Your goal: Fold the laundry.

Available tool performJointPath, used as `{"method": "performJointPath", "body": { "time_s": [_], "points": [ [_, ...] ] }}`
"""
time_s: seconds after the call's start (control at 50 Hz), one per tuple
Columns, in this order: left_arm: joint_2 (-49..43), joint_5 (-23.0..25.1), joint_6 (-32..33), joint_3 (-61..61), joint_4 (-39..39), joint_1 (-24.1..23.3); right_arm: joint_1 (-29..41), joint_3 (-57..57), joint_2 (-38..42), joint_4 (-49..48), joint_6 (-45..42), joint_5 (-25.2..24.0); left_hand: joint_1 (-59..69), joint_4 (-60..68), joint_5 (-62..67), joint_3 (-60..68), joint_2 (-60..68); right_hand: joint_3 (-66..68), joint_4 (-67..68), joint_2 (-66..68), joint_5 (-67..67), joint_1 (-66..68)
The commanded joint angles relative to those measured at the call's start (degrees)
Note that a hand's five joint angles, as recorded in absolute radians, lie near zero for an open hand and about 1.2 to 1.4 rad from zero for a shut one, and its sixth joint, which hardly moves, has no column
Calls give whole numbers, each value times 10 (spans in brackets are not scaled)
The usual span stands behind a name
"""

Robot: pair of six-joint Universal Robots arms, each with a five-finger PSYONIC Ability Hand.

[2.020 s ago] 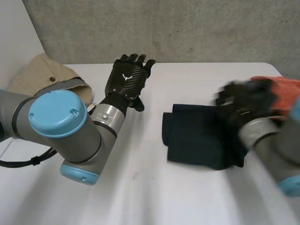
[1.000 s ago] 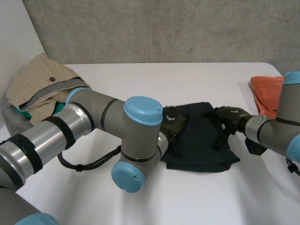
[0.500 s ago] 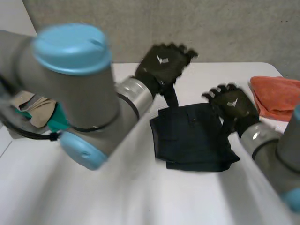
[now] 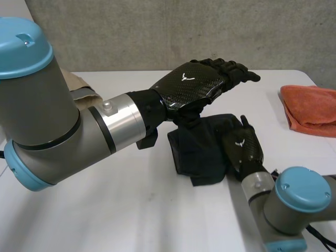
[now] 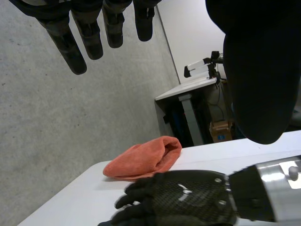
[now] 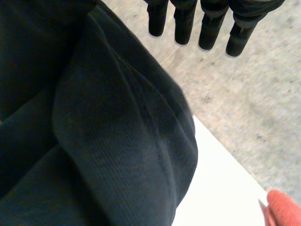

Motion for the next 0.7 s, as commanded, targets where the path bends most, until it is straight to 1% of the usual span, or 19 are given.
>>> {"method": "performJointPath", "body": {
  "time_s": [0.02,0.12,0.2,0.24,0.28,0.3,0.34,0.36,0.4,0.42,0.48,0.5,0.56,0.58,0.64,0.66,0.7],
  "points": [
    [1,-4,-2,-2,4,-1,-4,-70,24,0,8,-12,11,-12,-22,-9,-1,655,657,661,653,656],
    [1,-5,-2,1,4,1,-12,-125,23,8,27,-32,11,-12,-22,-9,-1,655,657,661,653,656],
    [2,-5,-3,10,4,2,-50,-204,13,51,42,-45,11,-12,-22,-9,-1,655,657,661,653,656],
    [3,-7,-3,17,7,2,-92,-264,0,73,74,-61,11,-12,-22,-9,-1,655,657,661,653,656],
    [3,-9,-3,21,9,2,-121,-294,-6,81,94,-72,11,-12,-22,-9,-1,655,657,661,653,656],
    [7,-13,-3,23,11,2,-146,-319,-12,89,110,-86,9,-13,-23,-11,-3,655,657,661,653,656],
    [9,-15,-3,23,12,1,-173,-348,-15,99,130,-103,9,-13,-23,-11,-3,655,657,661,653,656],
    [10,-16,-3,23,15,2,-201,-376,-12,108,148,-123,9,-13,-23,-11,-3,655,657,661,653,656],
    [10,-17,-3,23,17,2,-231,-404,-4,116,165,-141,9,-13,-23,-11,-3,655,657,661,653,656],
    [10,-17,-4,23,18,2,-261,-432,10,126,179,-161,7,-15,-25,-13,-4,655,657,661,653,656],
    [9,-17,-5,21,18,2,-304,-476,56,148,187,-196,7,-15,-25,-13,-4,655,657,661,653,656],
    [9,-17,-5,21,18,2,-330,-509,88,167,187,-219,7,-15,-25,-13,-4,655,657,661,653,656],
    [7,-16,-5,16,18,2,-365,-566,144,200,187,-258,7,-15,-25,-13,-4,655,657,661,653,656],
    [4,-16,-5,15,18,1,-386,-599,190,218,184,-284,7,-15,-25,-13,-4,655,657,661,653,656],
    [2,-16,-5,12,18,3,-415,-647,255,234,176,-302,7,-15,-25,-13,-4,655,657,661,653,656],
    [0,-17,-5,9,18,4,-434,-677,290,241,170,-321,7,-15,-25,-13,-4,655,657,661,653,656],
    [-1,-16,-5,8,18,4,-451,-701,326,246,163,-336,7,-15,-25,-13,-4,655,657,661,653,656]
  ]
}}
